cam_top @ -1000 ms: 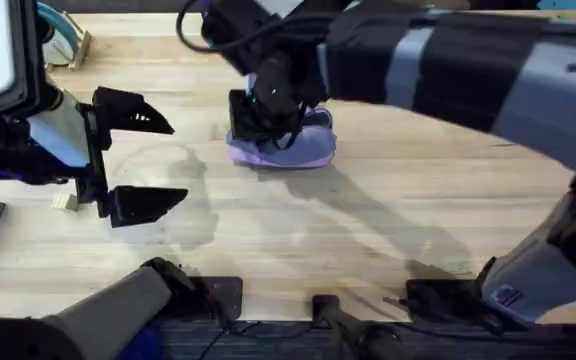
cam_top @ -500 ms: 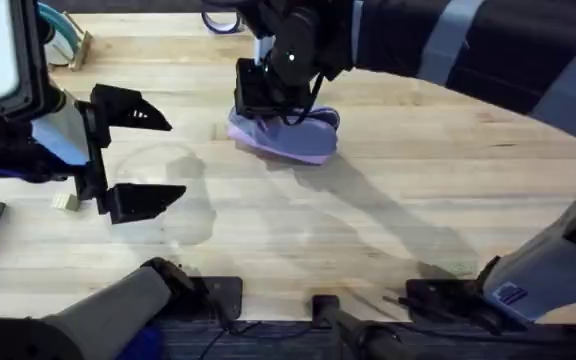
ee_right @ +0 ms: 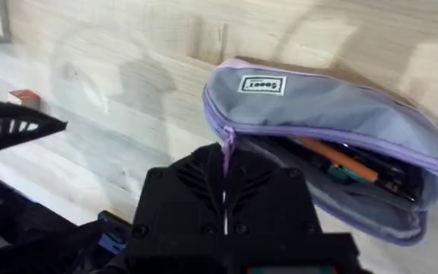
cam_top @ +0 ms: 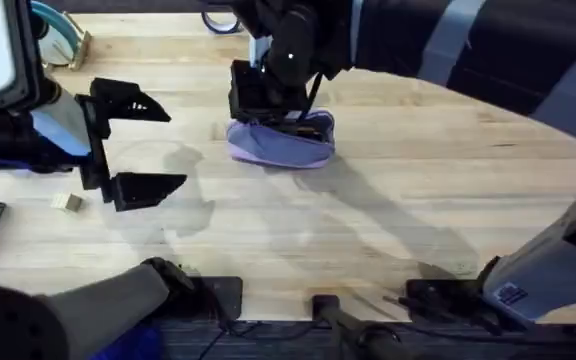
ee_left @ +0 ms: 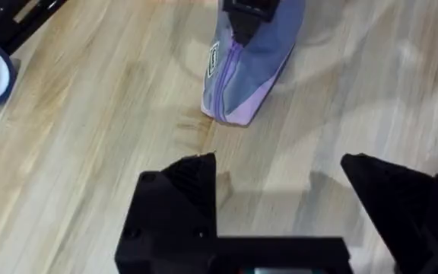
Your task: Unzip the bag, pick up the pens from the table one at a time and place them inside, then zip the bag closed.
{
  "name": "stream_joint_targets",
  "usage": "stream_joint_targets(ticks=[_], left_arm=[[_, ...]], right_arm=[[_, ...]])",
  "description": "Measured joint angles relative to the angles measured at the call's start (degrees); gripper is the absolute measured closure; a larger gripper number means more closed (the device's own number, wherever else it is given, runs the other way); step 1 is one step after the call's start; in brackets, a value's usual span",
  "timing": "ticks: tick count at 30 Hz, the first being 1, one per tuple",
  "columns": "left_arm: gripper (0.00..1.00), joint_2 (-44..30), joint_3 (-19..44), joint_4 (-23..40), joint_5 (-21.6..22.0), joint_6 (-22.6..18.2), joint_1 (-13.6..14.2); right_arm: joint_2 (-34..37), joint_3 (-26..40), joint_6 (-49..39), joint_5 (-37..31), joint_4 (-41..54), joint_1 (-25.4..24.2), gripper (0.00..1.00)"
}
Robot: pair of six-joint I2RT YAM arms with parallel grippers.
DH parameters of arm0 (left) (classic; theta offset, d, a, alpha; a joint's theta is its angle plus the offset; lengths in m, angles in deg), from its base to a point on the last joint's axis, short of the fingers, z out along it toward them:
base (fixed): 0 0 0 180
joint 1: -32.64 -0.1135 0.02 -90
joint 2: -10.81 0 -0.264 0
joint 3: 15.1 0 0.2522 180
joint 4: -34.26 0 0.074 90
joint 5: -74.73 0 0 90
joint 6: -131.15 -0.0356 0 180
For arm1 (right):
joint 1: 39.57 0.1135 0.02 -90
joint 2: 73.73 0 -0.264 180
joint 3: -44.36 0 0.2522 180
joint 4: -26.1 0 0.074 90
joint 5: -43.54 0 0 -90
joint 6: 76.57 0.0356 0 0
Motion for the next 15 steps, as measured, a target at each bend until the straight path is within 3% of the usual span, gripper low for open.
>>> stream_joint_targets(ticks=[15], left_arm=[[0.007, -8.43, 0.0, -1.44, -3.35, 0.0, 0.0]], right_arm=[[0.0, 0.2, 0.0, 0.0, 0.53, 0.0, 0.97]])
